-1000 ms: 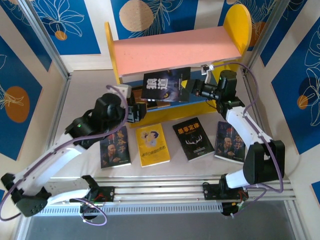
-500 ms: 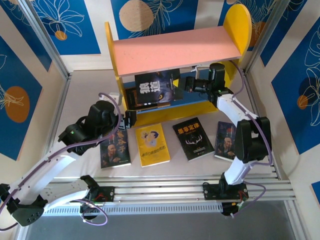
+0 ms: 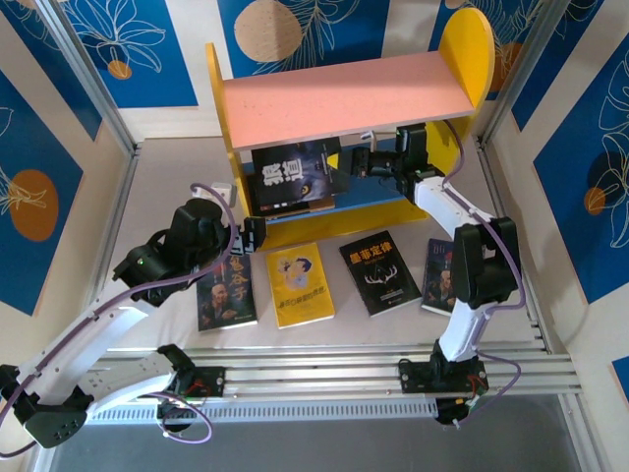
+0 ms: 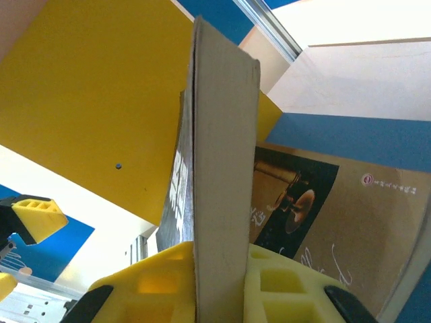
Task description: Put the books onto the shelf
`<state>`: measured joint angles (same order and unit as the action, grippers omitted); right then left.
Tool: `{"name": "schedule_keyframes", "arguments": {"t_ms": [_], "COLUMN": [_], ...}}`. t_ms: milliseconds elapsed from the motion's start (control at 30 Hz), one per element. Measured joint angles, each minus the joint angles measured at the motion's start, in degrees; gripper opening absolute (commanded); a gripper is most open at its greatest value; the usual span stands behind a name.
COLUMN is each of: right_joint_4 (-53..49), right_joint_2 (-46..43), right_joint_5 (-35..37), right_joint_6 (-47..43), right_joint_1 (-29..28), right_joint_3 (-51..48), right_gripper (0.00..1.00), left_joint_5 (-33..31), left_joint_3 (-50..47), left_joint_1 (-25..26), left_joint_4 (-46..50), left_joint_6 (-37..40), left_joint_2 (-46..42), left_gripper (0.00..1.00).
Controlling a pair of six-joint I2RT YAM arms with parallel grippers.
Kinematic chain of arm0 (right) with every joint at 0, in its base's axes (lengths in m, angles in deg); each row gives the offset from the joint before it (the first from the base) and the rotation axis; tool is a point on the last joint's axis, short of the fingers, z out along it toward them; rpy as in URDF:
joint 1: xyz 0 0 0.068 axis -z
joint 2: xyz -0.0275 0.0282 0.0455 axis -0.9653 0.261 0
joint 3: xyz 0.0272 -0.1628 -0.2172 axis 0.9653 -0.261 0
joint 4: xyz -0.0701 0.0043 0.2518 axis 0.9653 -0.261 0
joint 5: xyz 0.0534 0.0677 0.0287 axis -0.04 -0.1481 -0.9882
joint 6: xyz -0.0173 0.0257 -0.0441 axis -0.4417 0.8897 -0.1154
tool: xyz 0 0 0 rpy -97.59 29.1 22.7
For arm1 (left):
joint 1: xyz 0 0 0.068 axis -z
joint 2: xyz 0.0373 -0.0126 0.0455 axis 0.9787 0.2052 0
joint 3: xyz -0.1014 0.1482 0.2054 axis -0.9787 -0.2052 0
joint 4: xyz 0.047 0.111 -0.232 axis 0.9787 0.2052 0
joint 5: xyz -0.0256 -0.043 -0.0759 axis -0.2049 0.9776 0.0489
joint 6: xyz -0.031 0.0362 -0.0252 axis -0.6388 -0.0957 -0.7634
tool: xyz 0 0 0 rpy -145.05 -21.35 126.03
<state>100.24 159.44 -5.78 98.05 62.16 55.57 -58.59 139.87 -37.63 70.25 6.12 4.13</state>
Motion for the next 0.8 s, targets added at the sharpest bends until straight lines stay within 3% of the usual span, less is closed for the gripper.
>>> {"name": "schedule_keyframes", "arguments": {"t_ms": [800], "right_joint_4": [-0.5], "right_joint_2": [4.2], "right_joint_5": [0.1], "right_joint_6": [-0.5], "right_joint_1": [-2.4], "right_joint_3": [0.9], "right_gripper": [0.00], "left_joint_5": [0.3], "left_joint_3": [0.0], "left_joint_1": [-1.1], "left_joint_4": [-0.2], "left_joint_6": [0.0], "left_joint_2": [0.9], "left_gripper": [0.89]}}
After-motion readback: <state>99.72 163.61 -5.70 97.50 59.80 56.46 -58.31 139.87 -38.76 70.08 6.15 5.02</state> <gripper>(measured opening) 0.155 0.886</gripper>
